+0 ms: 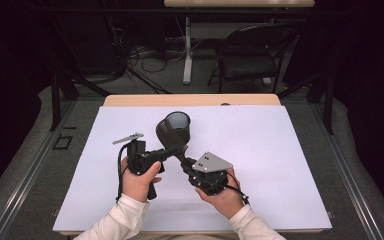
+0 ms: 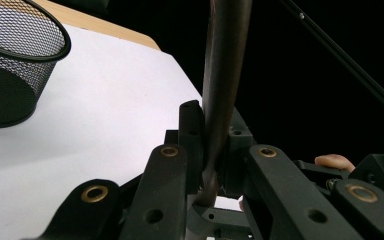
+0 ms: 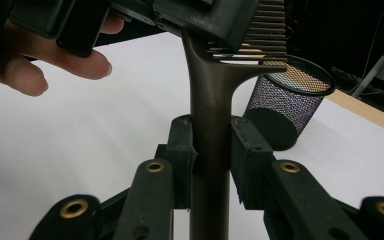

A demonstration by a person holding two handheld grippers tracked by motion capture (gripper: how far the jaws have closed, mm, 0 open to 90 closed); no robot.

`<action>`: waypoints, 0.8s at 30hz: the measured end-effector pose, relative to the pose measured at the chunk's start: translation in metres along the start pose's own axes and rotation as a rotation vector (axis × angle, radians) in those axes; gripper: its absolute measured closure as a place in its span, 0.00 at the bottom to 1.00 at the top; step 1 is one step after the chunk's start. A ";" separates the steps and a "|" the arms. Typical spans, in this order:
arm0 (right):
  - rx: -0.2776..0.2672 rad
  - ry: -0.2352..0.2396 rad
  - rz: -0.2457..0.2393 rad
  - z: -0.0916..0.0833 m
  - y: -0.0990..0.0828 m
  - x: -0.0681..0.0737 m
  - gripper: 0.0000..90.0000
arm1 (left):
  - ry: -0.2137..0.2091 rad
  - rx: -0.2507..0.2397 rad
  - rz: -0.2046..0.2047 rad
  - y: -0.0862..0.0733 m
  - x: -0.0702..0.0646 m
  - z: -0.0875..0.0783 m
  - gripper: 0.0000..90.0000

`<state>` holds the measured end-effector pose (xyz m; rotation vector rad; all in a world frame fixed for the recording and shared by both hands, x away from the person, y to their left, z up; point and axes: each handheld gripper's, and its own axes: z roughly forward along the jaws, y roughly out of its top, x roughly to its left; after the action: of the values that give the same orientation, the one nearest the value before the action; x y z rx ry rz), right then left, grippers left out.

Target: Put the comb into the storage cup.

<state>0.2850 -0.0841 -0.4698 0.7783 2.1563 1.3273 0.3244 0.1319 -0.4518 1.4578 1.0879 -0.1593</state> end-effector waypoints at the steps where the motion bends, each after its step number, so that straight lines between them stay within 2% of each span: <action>1: -0.002 0.000 -0.001 0.000 0.000 0.000 0.81 | -0.001 -0.001 0.000 0.000 0.000 0.000 0.93; 13: -0.005 -0.002 0.000 0.000 0.000 0.000 0.80 | -0.010 -0.007 -0.014 0.001 0.001 0.001 0.93; 24: -0.007 -0.004 0.003 0.000 0.000 0.000 0.80 | -0.014 -0.009 -0.009 0.001 0.002 0.001 0.93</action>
<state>0.2851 -0.0843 -0.4697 0.7810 2.1474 1.3323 0.3269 0.1320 -0.4526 1.4418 1.0833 -0.1705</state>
